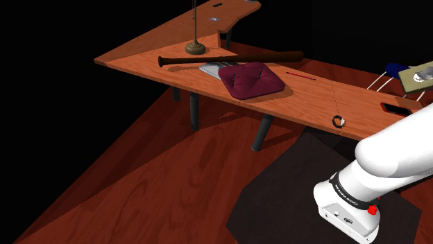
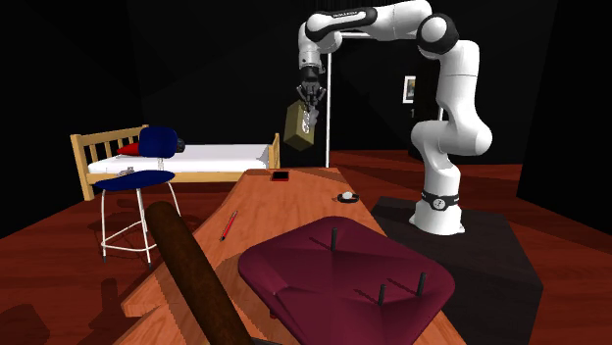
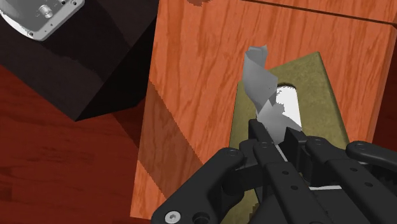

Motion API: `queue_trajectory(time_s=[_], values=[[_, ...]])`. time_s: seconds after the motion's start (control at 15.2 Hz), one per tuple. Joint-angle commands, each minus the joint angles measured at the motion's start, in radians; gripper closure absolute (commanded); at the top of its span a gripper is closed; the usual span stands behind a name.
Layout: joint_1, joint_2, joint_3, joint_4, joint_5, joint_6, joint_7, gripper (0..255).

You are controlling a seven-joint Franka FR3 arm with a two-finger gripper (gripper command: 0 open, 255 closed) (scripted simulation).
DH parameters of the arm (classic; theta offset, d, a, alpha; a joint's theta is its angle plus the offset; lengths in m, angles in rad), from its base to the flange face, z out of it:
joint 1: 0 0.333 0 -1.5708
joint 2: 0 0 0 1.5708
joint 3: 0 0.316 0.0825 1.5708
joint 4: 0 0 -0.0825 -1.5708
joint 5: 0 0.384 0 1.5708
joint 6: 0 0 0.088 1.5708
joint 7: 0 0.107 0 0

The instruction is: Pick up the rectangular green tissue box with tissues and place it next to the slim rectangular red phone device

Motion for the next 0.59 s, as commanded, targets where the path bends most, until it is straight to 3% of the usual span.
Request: queue_trajectory(time_s=[0.0, 0.53], values=[[0.000, -0.009, 0.003, -0.034, -0.007, 0.031, 0.000, 255], [-0.001, -0.019, 0.007, -0.146, -0.016, 0.138, -0.012, 255]])
